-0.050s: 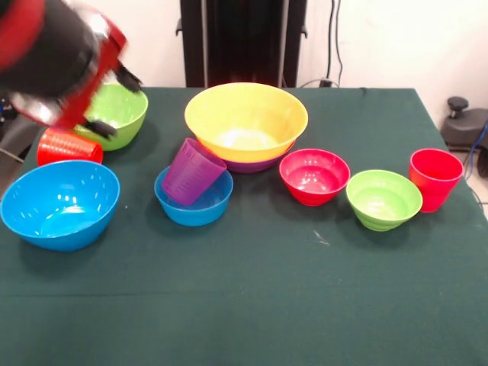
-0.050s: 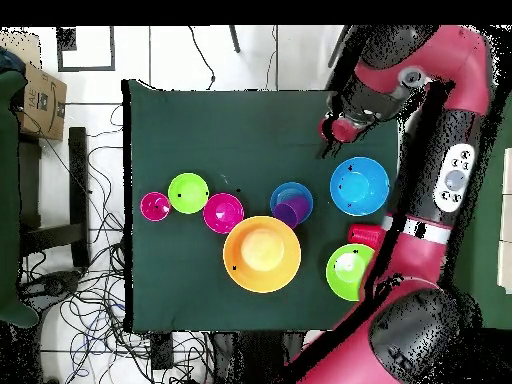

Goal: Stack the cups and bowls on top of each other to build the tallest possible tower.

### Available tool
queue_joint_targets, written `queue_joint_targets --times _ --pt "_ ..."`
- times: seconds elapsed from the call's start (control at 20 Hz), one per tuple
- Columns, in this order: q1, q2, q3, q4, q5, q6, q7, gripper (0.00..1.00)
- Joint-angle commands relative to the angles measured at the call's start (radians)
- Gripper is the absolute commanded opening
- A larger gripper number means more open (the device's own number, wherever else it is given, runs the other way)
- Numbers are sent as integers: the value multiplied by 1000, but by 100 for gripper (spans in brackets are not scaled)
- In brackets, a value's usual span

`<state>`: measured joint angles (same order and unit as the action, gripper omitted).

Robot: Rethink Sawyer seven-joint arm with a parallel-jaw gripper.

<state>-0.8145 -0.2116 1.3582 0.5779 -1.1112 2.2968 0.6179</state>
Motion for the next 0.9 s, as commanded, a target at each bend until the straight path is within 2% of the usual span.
queue_joint_targets --times 0.05,0.25,0.55,0.9 --pt "-88 -238 -196 363 175 -264 356 100" --pt "-118 -280 -225 440 210 -361 346 100" --pt "-134 -297 -259 505 234 -496 285 100" --pt "-111 -309 -327 508 259 -527 240 100"
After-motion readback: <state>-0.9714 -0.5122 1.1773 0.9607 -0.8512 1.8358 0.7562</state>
